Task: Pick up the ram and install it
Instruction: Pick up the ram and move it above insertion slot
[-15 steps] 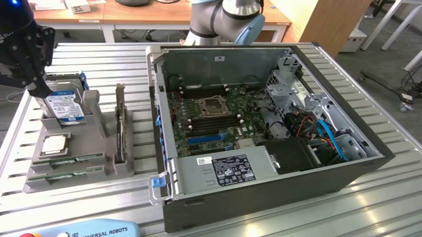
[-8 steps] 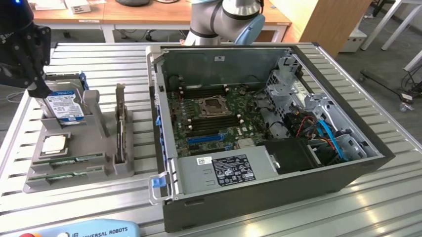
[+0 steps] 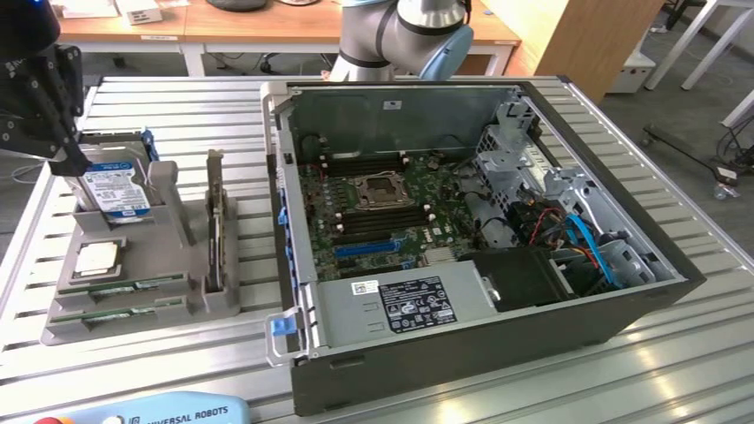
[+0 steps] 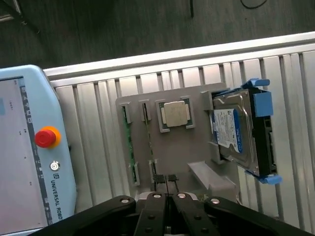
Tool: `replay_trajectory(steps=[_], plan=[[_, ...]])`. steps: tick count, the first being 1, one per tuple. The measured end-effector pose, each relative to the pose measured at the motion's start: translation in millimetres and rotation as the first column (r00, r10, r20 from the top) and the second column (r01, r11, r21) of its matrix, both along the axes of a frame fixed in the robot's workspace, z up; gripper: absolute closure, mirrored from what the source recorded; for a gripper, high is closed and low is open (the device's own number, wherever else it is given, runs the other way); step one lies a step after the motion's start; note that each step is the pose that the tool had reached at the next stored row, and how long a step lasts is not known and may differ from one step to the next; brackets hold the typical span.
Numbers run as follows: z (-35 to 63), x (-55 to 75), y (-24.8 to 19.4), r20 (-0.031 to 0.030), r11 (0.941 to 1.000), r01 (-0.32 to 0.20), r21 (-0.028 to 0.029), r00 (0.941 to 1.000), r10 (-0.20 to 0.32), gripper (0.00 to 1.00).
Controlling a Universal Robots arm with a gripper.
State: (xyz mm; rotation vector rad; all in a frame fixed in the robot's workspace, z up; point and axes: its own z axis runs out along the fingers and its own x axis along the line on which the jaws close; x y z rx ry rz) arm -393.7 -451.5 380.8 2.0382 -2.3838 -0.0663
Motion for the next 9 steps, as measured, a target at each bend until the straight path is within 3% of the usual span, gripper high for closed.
replay_trajectory(steps=[4,9], plan=[[-0.2,0.0,0.0,0.0,0.9973,-0.074,0.0,0.9973,0.074,0.9],[-0.4,0.0,0.0,0.0,0.9867,-0.163,0.0,0.9867,0.163,0.9]])
